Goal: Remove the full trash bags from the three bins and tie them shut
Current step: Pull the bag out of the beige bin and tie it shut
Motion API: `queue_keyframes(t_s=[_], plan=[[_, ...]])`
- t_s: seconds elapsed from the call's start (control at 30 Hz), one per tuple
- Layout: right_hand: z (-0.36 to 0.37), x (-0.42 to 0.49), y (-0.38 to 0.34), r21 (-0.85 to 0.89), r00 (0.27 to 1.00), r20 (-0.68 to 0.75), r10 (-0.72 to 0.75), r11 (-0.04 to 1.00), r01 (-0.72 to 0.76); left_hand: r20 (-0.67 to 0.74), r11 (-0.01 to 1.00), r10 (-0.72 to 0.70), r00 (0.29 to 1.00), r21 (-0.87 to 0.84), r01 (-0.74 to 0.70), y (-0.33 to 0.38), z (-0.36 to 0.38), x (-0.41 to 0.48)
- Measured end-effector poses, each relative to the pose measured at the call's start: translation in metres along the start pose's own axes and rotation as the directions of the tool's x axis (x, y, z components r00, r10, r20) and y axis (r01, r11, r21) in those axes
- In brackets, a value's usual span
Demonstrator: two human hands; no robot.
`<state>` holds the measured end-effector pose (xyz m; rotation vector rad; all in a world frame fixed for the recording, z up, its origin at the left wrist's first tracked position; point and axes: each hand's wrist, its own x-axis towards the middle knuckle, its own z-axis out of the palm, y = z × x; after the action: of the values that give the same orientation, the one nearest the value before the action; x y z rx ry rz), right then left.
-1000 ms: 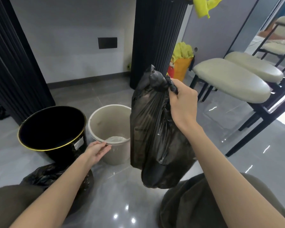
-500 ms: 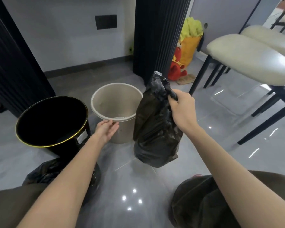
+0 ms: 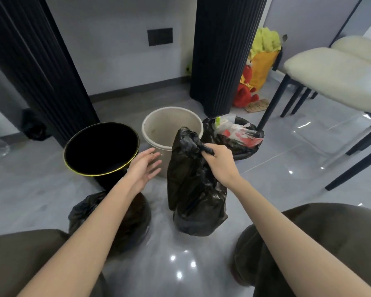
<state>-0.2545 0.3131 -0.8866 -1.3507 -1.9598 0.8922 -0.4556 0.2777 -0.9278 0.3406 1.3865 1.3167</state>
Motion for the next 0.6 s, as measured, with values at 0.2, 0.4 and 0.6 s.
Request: queue_keyframes(t_s=[0.2,0.4,0.6], plan=[[0.034,-0.043,0.012,0.032,0.989,0.124,0.08,0.996,-0.084,0.049,0.953,-0.09,0.995,0.293,0.072,0.002,-0.014,-0.073],[0.061,-0.077,0.007,0.009,0.955,0.295,0.02,1.0,-0.023,0.017,0.903,-0.083,0.996,0.424,0.068,-0.034,-0.026,-0.102],[0.072,-0.095,0.004,-0.038,0.901,0.432,-0.045,0.997,0.068,-0.095,0.896,0.05,0.994,0.443,-0.003,-0.063,-0.037,-0.101]])
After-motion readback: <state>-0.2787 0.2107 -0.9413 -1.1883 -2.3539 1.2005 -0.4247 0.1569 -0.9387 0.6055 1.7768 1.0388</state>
